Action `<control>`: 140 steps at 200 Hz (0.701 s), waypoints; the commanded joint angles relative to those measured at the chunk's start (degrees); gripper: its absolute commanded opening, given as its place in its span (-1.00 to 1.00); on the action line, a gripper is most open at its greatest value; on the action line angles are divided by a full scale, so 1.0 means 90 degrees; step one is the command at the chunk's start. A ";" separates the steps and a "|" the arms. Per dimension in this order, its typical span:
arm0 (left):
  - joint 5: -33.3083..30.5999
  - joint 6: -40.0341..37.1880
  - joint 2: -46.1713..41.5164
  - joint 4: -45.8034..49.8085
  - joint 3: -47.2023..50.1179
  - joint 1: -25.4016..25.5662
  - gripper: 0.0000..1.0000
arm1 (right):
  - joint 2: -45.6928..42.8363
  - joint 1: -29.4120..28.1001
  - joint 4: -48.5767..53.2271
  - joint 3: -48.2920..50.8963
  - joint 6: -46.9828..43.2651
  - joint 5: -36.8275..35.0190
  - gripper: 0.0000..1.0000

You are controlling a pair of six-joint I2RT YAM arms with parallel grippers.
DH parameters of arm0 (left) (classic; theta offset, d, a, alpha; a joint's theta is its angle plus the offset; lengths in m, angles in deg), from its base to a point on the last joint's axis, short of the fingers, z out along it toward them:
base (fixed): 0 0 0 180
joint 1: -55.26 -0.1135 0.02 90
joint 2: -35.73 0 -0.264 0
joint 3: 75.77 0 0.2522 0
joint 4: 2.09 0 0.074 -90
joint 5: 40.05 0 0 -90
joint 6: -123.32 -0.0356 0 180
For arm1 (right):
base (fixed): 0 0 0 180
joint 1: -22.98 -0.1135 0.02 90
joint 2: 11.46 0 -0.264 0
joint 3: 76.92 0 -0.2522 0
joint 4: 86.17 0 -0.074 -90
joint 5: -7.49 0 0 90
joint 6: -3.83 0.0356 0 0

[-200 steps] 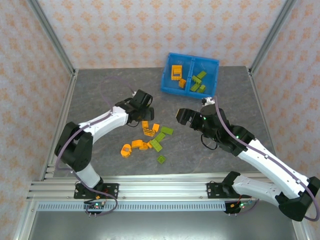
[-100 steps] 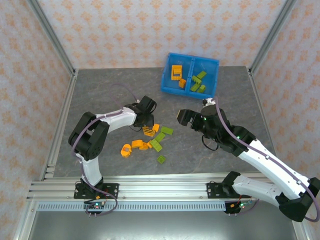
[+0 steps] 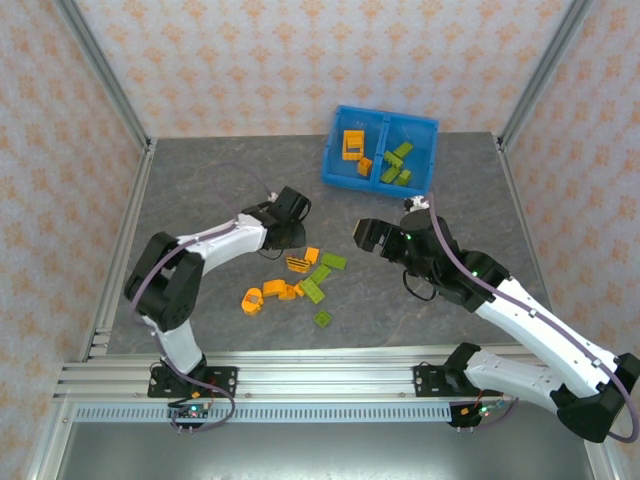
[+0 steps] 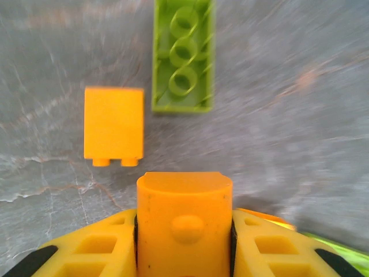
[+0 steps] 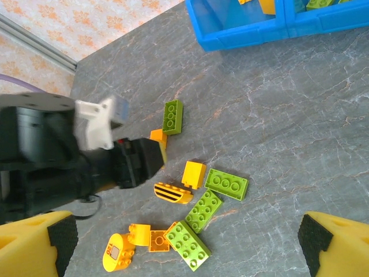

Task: Sort the legos into containers by color

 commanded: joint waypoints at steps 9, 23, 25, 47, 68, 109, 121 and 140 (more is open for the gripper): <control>-0.0109 -0.0637 -0.0692 0.0316 -0.0971 0.0114 -0.34 | -0.0013 0.0017 -0.0253 -0.0084 -0.0043 0.0093 0.99; -0.0001 -0.0901 -0.0656 0.0218 -0.1349 0.0110 -0.35 | -0.0054 0.0017 -0.0385 -0.0069 -0.0074 0.0204 0.99; 0.0012 -0.0938 -0.0642 0.0191 -0.1408 0.0114 -0.34 | -0.0057 0.0017 -0.0394 -0.0069 -0.0072 0.0208 0.99; 0.0193 -0.1269 -0.0324 -0.0218 -0.2143 0.0112 -0.35 | -0.0216 0.0020 -0.0607 0.0054 -0.0045 0.0110 0.99; 0.0130 -0.1617 0.0349 -0.0453 -0.3149 0.0124 -0.35 | -0.0356 0.0017 -0.0687 0.0172 0.0003 -0.0057 0.99; -0.0272 -0.2279 0.2144 -0.0621 -0.5160 0.0116 -0.35 | -0.0401 0.0017 -0.0366 0.0146 -0.0016 -0.0303 0.99; -0.0411 -0.2438 0.2643 -0.0608 -0.5723 0.0118 -0.35 | -0.0415 0.0017 -0.0349 0.0151 -0.0061 -0.0372 0.99; -0.0552 -0.2609 0.3447 -0.0461 -0.6674 0.0116 -0.34 | -0.0385 0.0018 -0.0339 0.0087 -0.0199 -0.0447 0.99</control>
